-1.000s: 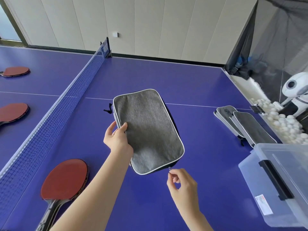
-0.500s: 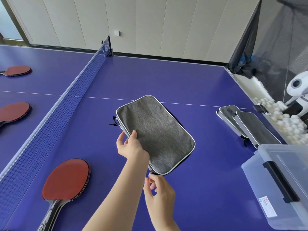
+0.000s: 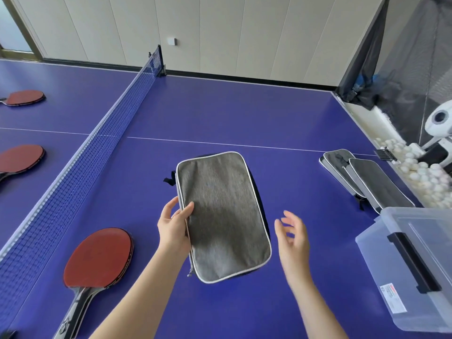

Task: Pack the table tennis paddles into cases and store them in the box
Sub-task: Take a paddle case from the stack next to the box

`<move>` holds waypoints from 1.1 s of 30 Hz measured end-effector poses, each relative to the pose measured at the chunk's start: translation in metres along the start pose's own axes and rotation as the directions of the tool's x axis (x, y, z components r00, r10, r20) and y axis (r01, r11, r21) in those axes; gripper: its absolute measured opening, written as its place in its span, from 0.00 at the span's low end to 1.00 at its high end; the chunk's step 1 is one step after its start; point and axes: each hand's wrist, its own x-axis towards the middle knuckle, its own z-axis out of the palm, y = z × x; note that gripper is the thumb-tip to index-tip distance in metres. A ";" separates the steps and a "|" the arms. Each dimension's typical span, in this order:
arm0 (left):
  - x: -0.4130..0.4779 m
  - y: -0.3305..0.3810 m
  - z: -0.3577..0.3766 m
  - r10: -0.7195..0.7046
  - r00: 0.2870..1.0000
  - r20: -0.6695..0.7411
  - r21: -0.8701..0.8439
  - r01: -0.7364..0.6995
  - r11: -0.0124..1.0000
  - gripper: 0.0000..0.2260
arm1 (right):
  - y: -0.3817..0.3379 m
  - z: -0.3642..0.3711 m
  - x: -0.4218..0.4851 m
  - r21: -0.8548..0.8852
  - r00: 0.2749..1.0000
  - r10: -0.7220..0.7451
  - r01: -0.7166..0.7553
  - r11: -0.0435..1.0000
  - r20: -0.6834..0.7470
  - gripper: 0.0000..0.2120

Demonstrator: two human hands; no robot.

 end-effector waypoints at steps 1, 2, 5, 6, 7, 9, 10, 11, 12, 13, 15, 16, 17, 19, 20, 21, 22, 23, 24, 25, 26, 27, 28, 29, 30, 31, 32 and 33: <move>-0.001 -0.003 -0.006 -0.039 0.998 0.057 0.029 0.037 0.999 0.14 | 0.002 -0.004 0.010 0.039 0.983 0.134 -0.140 0.989 0.128 0.11; -0.002 -0.005 -0.011 -0.077 0.991 0.108 0.062 0.071 0.996 0.15 | 0.003 -0.007 0.017 0.075 0.931 0.244 -0.273 0.959 0.272 0.12; -0.002 -0.015 -0.020 -0.158 0.966 0.203 0.131 0.133 0.982 0.17 | 0.007 -0.013 0.018 0.018 0.719 0.391 -0.488 0.872 0.574 0.16; -0.002 -0.019 -0.020 -0.171 0.962 0.212 0.141 0.143 0.980 0.17 | 0.006 -0.014 0.012 0.010 0.674 0.415 -0.530 0.848 0.611 0.16; -0.001 -0.022 -0.020 -0.175 0.962 0.210 0.148 0.145 0.978 0.17 | 0.006 -0.015 0.007 0.019 0.640 0.430 -0.570 0.821 0.638 0.15; -0.001 -0.028 -0.018 -0.160 0.968 0.192 0.164 0.129 0.978 0.16 | 0.005 -0.016 -0.002 0.058 0.602 0.420 -0.614 0.787 0.679 0.17; 0.000 -0.031 -0.016 -0.147 0.972 0.181 0.181 0.114 0.977 0.16 | 0.004 -0.017 -0.005 0.079 0.598 0.411 -0.624 0.777 0.688 0.19; 0.000 -0.034 -0.015 -0.133 0.977 0.166 0.206 0.097 0.974 0.16 | 0.003 -0.017 -0.008 0.098 0.602 0.405 -0.630 0.771 0.688 0.20; 0.001 -0.037 -0.014 -0.115 0.982 0.149 0.241 0.077 0.968 0.16 | 0.001 -0.016 -0.010 0.118 0.618 0.397 -0.625 0.772 0.679 0.19; 0.000 -0.040 -0.012 -0.096 0.986 0.133 0.281 0.055 0.958 0.16 | -0.001 -0.015 -0.012 0.144 0.649 0.380 -0.605 0.783 0.660 0.16; -0.002 -0.046 -0.008 -0.045 0.994 0.099 0.390 0.003 0.921 0.19 | -0.003 -0.011 -0.014 0.207 0.745 0.322 -0.520 0.829 0.584 0.12; -0.004 -0.049 -0.005 -0.007 0.996 0.085 0.468 -0.033 0.883 0.22 | -0.003 -0.008 -0.015 0.237 0.795 0.285 -0.465 0.853 0.536 0.12; -0.008 -0.054 -0.001 0.035 0.997 0.075 0.564 -0.071 0.823 0.27 | -0.003 -0.005 -0.016 0.246 0.836 0.253 -0.409 0.879 0.487 0.13; -0.021 -0.064 0.008 0.109 0.989 0.099 0.736 -0.147 0.661 0.37 | -0.001 0.000 -0.020 0.187 0.901 0.195 -0.284 0.940 0.387 0.13; -0.031 -0.069 0.014 0.136 0.981 0.140 0.767 -0.194 0.612 0.38 | 0.000 0.002 -0.022 0.149 0.924 0.166 -0.228 0.962 0.343 0.13; -0.041 -0.074 0.019 0.142 0.970 0.196 0.756 -0.241 0.609 0.37 | 0.001 0.004 -0.023 0.127 0.941 0.137 -0.184 0.975 0.310 0.12; -0.050 -0.077 0.025 0.121 0.960 0.253 0.715 -0.269 0.645 0.33 | 0.001 0.004 -0.025 0.122 0.951 0.107 -0.148 0.981 0.289 0.12; -0.058 -0.081 0.030 0.081 0.950 0.302 0.671 -0.272 0.690 0.29 | 0.000 0.004 -0.027 0.121 0.956 0.081 -0.119 0.986 0.283 0.12; -0.065 -0.084 0.034 0.044 0.939 0.341 0.637 -0.265 0.724 0.26 | -0.001 0.005 -0.029 0.119 0.955 0.058 -0.096 0.988 0.291 0.12; -0.069 -0.087 0.037 0.027 0.929 0.368 0.619 -0.266 0.739 0.25 | -0.002 0.005 -0.031 0.111 0.952 0.039 -0.076 0.991 0.303 0.12; -0.072 -0.089 0.038 0.032 0.925 0.379 0.616 -0.278 0.737 0.25 | -0.001 0.006 -0.032 0.093 0.949 0.025 -0.057 0.994 0.313 0.12; -0.073 -0.089 0.039 0.054 0.924 0.377 0.618 -0.295 0.729 0.25 | -0.001 0.006 -0.033 0.071 0.948 0.015 -0.039 0.997 0.318 0.13; -0.073 -0.088 0.039 0.078 0.926 0.370 0.616 -0.307 0.725 0.24 | -0.001 0.007 -0.033 0.052 0.947 0.009 -0.027 0.998 0.320 0.13; -0.074 -0.087 0.038 0.094 0.926 0.365 0.609 -0.314 0.729 0.23 | -0.001 0.007 -0.033 0.042 0.947 0.003 -0.017 0.999 0.322 0.12; -0.074 -0.085 0.036 0.106 0.926 0.363 0.601 -0.319 0.733 0.22 | 0.000 0.006 -0.031 0.032 0.947 -0.006 -0.005 0.999 0.322 0.12; -0.073 -0.082 0.033 0.113 0.926 0.361 0.597 -0.323 0.734 0.21 | 0.002 0.005 -0.030 0.019 0.948 -0.015 0.009 1.000 0.319 0.11; -0.071 -0.079 0.029 0.122 0.926 0.356 0.598 -0.327 0.732 0.19 | 0.004 0.003 -0.027 0.004 0.948 -0.020 0.020 1.000 0.317 0.11; -0.068 -0.075 0.024 0.136 0.928 0.348 0.599 -0.331 0.729 0.18 | 0.008 0.000 -0.023 -0.014 0.948 -0.019 0.025 1.000 0.319 0.10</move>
